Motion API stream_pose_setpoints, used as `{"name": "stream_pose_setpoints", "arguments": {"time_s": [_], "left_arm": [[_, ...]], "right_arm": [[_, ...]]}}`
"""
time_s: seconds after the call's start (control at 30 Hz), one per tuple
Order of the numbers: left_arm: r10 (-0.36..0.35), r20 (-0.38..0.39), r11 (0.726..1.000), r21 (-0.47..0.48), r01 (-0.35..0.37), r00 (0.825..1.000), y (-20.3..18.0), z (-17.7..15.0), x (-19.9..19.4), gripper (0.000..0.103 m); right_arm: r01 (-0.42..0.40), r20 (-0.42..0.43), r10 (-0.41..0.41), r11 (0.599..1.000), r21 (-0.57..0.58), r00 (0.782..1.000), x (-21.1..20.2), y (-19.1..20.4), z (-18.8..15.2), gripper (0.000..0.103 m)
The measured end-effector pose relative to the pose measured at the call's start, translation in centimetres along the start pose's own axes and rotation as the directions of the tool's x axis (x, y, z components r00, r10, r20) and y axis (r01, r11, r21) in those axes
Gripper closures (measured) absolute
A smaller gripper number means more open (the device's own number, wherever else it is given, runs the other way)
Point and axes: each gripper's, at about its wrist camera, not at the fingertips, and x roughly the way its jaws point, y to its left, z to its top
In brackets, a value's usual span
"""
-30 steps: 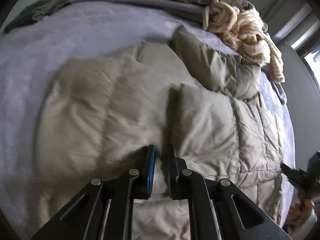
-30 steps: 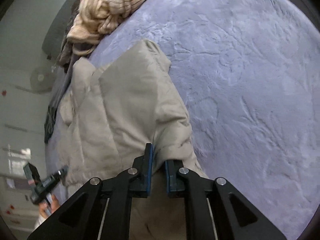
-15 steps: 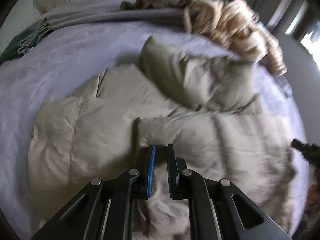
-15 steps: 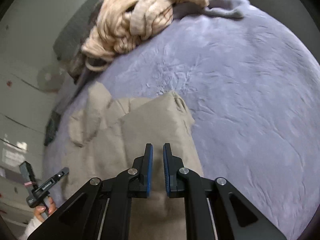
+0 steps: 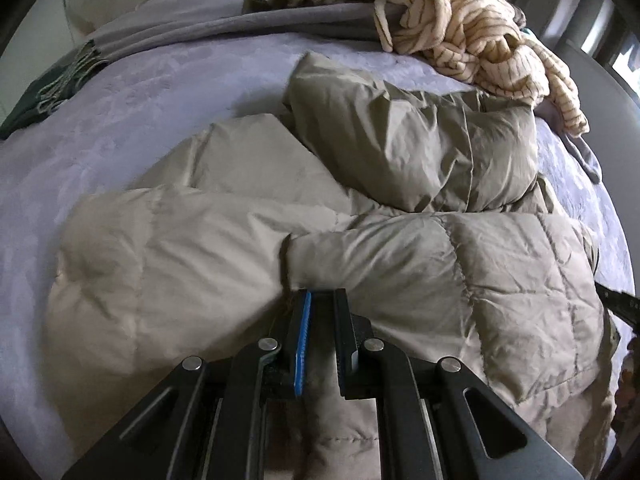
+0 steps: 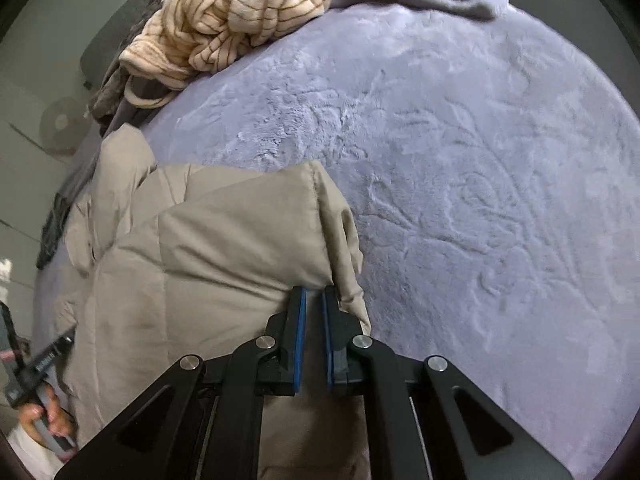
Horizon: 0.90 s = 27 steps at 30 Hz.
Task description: Fold large clothes
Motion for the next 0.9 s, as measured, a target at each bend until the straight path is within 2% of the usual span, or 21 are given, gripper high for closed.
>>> {"name": "stream_pose_setpoints", "arguments": {"time_s": [0.17,0.3,0.37,0.43,0.5,0.53,0.57,0.6,0.63,0.7,0.9], "left_arm": [[0.031,-0.003,0.999,-0.025,-0.031,1.0,1.7,-1.0,-2.9,0.09],[0.052,-0.028,0.997,-0.051,-0.053,0.998,2.8,-2.9,-5.4,0.09],[0.046,-0.051,0.997,-0.066,-0.049,0.998,3.0,-4.3,-6.5,0.09],[0.035,-0.074,0.996,-0.081,-0.041,0.997,3.1,-5.5,-7.5,0.09],[0.028,-0.086,0.996,-0.087,-0.035,0.996,2.9,-6.7,-8.4,0.09],[0.027,-0.09,0.996,-0.086,-0.035,0.996,2.8,-7.1,-8.7,0.083],[0.026,-0.1,0.996,-0.087,-0.034,0.995,2.7,-7.7,-9.2,0.067],[0.03,-0.103,0.995,-0.094,-0.039,0.994,2.6,-8.2,-9.6,0.02],[0.042,-0.089,0.994,-0.102,-0.051,0.995,2.4,-8.7,-10.2,0.0],[0.056,-0.044,0.994,-0.093,-0.06,0.997,1.9,-9.6,-11.7,0.0],[0.059,-0.087,0.996,-0.056,-0.064,0.994,0.6,-11.5,-13.2,0.0]], "right_arm": [[0.057,0.008,-0.057,0.997,-0.048,0.998,-3.1,-0.1,-1.3,0.092],[0.048,-0.011,-0.049,0.999,-0.026,0.999,-5.7,-0.9,-3.2,0.09],[0.039,-0.03,-0.039,0.999,-0.004,0.999,-7.0,-1.2,-4.5,0.076],[0.034,-0.049,-0.033,0.999,0.016,0.998,-7.9,-1.2,-5.6,0.069],[0.022,-0.068,-0.02,0.999,0.034,0.997,-8.9,-1.4,-6.9,0.068],[0.014,-0.079,-0.011,0.999,0.042,0.997,-9.4,-1.4,-7.6,0.068],[0.007,-0.089,-0.002,0.999,0.051,0.996,-9.9,-1.4,-8.3,0.068],[0.002,-0.097,0.004,0.998,0.06,0.995,-10.3,-1.4,-9.0,0.067],[-0.005,-0.106,0.012,0.998,0.066,0.994,-10.6,-1.3,-9.6,0.066],[-0.012,-0.117,0.02,0.997,0.07,0.993,-11.2,-1.3,-10.5,0.063],[-0.023,-0.148,0.034,0.997,0.073,0.988,-12.5,-0.7,-12.5,0.063]]}}
